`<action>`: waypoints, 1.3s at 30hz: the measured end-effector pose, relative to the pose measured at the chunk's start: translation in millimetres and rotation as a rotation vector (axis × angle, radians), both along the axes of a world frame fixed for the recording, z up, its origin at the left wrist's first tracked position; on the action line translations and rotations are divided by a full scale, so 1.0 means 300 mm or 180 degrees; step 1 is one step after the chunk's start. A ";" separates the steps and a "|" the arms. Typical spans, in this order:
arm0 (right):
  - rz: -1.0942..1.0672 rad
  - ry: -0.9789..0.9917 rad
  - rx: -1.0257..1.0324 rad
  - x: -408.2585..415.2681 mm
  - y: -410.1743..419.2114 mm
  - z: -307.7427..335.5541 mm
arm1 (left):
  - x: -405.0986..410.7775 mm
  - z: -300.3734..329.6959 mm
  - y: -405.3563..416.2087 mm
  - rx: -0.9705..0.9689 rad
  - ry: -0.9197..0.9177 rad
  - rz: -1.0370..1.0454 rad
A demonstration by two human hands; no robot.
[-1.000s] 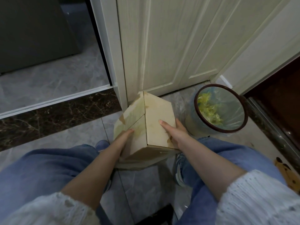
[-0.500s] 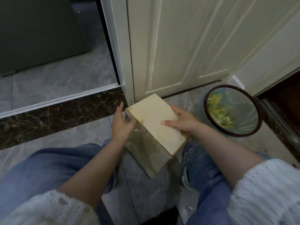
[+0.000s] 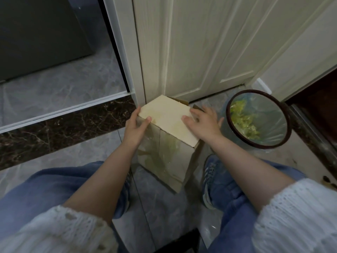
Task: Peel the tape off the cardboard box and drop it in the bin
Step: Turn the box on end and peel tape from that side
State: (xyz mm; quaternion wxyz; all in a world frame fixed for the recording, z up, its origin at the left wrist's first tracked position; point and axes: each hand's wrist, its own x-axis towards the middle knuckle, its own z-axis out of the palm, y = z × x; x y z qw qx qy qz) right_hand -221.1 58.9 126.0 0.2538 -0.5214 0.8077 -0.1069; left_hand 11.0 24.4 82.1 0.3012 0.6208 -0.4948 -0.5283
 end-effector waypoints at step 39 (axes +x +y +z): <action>0.0370 -0.0830 0.0378 -0.054 0.005 0.091 | 0.040 0.153 0.022 -0.0683 -0.2449 -0.1712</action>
